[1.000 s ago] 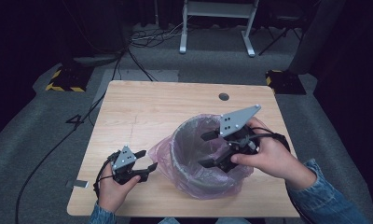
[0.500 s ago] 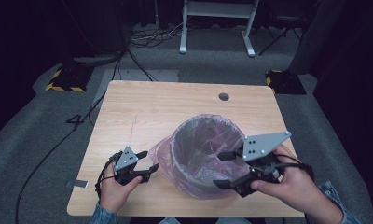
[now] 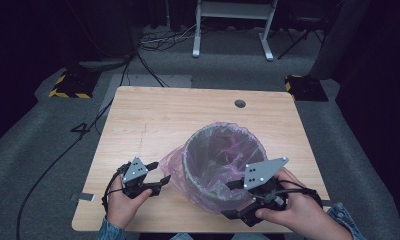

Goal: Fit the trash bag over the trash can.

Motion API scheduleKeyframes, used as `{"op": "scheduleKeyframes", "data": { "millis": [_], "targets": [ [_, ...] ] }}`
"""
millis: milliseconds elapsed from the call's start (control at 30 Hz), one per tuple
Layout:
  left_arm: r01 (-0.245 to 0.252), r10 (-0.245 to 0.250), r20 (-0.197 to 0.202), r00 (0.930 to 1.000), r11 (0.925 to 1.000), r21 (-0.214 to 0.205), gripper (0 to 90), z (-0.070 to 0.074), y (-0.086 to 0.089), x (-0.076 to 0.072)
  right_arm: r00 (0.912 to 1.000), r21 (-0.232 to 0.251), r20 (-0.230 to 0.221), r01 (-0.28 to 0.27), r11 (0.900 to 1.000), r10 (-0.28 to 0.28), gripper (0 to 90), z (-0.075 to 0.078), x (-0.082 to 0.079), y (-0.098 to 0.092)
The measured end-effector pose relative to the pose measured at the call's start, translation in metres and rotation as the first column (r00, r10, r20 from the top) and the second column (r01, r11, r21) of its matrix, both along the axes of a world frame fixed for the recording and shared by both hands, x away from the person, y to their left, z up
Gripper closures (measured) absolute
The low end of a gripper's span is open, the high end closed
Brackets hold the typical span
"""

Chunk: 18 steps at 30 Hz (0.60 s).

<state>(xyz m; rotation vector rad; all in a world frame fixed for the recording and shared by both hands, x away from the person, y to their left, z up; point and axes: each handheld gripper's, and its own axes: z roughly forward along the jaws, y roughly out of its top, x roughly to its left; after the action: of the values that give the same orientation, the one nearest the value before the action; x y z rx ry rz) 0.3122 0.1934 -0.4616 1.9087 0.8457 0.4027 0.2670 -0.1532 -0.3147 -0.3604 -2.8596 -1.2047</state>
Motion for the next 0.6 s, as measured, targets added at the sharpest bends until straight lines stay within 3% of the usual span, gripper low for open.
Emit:
{"op": "scheduleKeyframes", "data": {
  "millis": [167, 367, 600],
  "targets": [
    [0.003, -0.003, -0.002, 1.0, 1.0, 0.001, 34.0, 0.0, -0.001, 0.0, 0.9991, -0.105, -0.034, -0.03, 0.994, 0.026, 28.3, -0.014, 0.0, 0.013],
    [0.004, -0.004, 0.003, 1.0, 1.0, 0.005, 34.0, 0.0, 0.0, 0.0, 0.9979, -0.188, -0.052, -0.048, 0.9809, 0.039, 26.4, -0.015, -0.003, 0.021],
    [0.004, -0.004, -0.003, 1.0, 1.0, 0.006, 33.9, -0.001, -0.002, 0.0, 0.9993, -0.2, -0.021, -0.034, 0.9793, 0.031, 24.6, -0.017, -0.006, 0.022]
  ]
}}
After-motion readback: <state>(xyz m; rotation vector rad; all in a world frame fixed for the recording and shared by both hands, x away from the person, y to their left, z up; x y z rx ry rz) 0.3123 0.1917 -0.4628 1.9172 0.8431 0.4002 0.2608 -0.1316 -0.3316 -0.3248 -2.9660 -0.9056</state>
